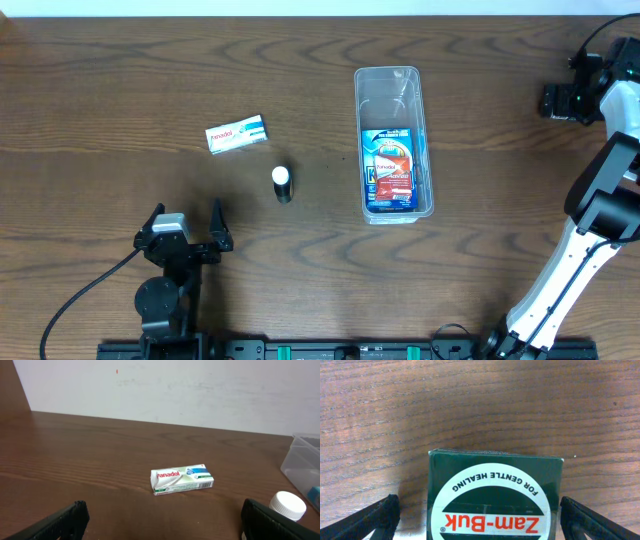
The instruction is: Pack container
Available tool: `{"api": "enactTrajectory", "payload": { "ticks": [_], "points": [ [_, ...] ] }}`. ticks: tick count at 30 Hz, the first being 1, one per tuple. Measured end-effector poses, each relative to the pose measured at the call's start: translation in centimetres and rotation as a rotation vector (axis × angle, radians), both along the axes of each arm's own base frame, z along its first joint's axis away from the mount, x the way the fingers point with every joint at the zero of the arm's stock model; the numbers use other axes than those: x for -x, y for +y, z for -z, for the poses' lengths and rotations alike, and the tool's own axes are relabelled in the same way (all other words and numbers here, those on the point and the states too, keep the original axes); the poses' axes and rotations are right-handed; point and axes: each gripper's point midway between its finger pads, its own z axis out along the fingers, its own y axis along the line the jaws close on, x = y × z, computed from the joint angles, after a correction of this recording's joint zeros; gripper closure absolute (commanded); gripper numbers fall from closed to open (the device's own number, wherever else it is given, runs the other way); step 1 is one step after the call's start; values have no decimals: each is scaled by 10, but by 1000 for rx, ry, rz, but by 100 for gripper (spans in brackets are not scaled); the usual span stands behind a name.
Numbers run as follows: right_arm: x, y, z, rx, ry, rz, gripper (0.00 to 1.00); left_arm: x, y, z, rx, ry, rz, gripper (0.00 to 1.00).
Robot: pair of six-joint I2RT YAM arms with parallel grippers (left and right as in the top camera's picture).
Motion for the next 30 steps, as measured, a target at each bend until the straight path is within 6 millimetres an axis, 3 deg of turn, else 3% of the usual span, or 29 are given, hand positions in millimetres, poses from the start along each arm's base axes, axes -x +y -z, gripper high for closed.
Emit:
{"api": "enactTrajectory", "payload": {
  "ticks": [5, 30],
  "points": [
    [0, 0, 0, 0, 0, -4, 16, 0, 0, 0, 0, 0, 0, 2],
    [6, -1, -2, -3, 23, 31, 40, 0, 0, 0, 0, 0, 0, 2]
  ]
}}
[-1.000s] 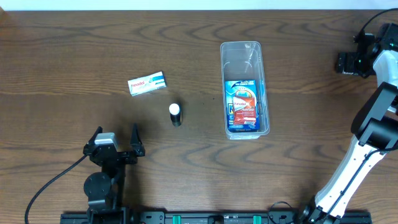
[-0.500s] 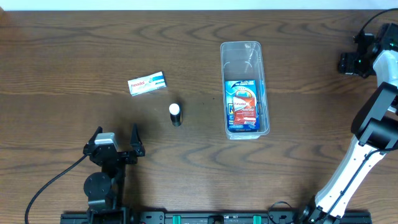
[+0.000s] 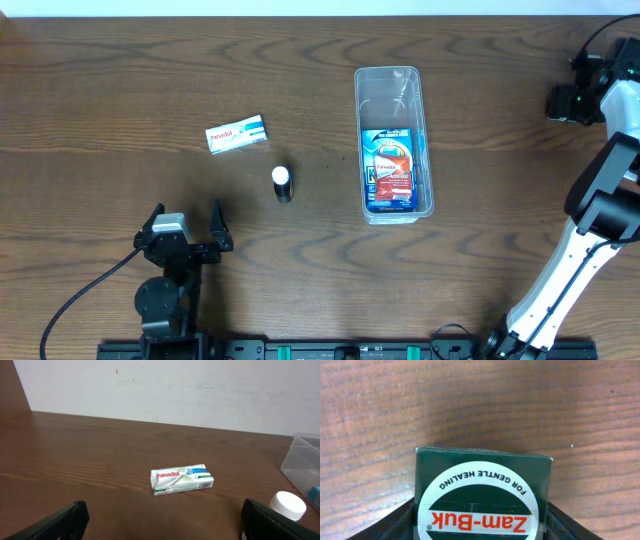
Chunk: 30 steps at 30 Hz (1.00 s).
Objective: Pack container
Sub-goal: 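Close the right gripper on the green Zam-Buk tin and lift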
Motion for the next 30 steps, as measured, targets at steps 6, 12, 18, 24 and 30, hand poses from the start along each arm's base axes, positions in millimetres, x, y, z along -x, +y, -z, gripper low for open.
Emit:
{"api": "enactTrajectory", "payload": {
  "ticks": [6, 12, 18, 24, 30],
  "points": [
    [1, 5, -21, -15, -19, -2, 40, 0, 0, 0, 0, 0, 0, 2],
    [5, 12, -64, -34, -66, 6, 40, 0, 0, 0, 0, 0, 0, 2],
    [13, 36, -113, -125, -121, 10, 40, 0, 0, 0, 0, 0, 0, 2],
    [39, 85, -189, -191, -165, -16, 40, 0, 0, 0, 0, 0, 0, 2],
    [87, 158, -250, -236, -144, -109, 39, 0, 0, 0, 0, 0, 0, 2]
  ]
}}
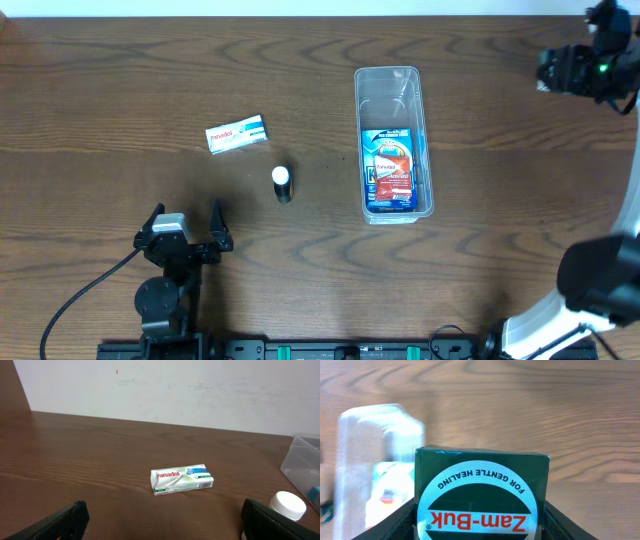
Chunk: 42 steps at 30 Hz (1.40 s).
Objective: Pack container
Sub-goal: 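Close the right gripper on the green Zam-Buk tin and lift, then carry the tin over the container and lower it inside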
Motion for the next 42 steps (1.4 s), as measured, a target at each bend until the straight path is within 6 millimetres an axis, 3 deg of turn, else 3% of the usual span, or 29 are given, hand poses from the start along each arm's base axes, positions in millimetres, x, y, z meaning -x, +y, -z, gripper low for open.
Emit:
{"api": "enactTrajectory", "payload": {
  "ticks": [6, 16, 19, 24, 32, 42],
  "points": [
    [36, 68, -17, -23, 60, -132, 39, 0, 0, 0, 0, 0, 0, 2],
    [65, 147, -5, 11, 180, -239, 40, 0, 0, 0, 0, 0, 0, 2],
    [71, 172, 11, 49, 212, -249, 41, 0, 0, 0, 0, 0, 0, 2],
    [74, 191, 47, 129, 249, -188, 40, 0, 0, 0, 0, 0, 0, 2],
    [83, 212, 117, 203, 271, -78, 38, 0, 0, 0, 0, 0, 0, 2],
    [108, 233, 171, 215, 297, -70, 37, 0, 0, 0, 0, 0, 0, 2]
  ]
}}
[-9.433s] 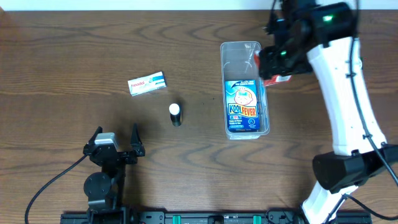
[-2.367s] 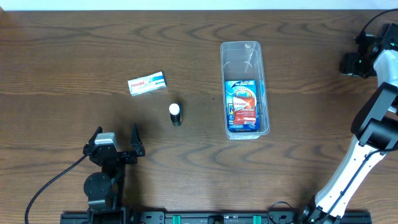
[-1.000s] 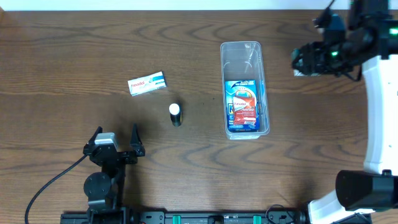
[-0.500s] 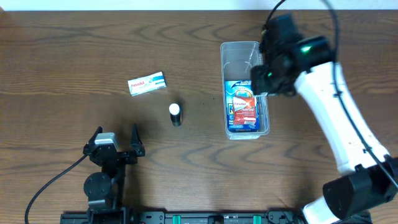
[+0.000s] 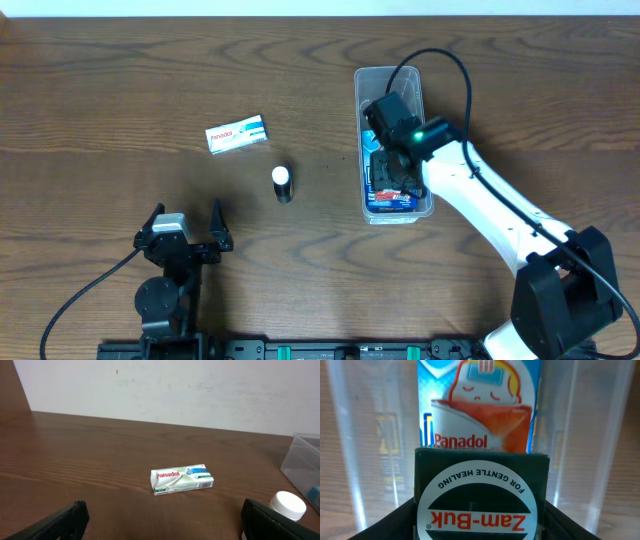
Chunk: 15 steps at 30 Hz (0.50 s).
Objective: Pack container
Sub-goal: 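Carry the tin over the container and lower it inside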
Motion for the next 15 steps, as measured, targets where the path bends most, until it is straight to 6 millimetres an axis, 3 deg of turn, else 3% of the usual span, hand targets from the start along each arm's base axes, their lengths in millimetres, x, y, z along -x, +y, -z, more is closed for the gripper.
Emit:
{"api": "enactTrajectory", "payload": {
  "ticks": [7, 15],
  "points": [
    [0, 0, 15, -9, -16, 12, 35, 0, 0, 0, 0, 0, 0, 2],
    [-7, 3, 19, -27, -49, 13, 33, 0, 0, 0, 0, 0, 0, 2]
  ]
}}
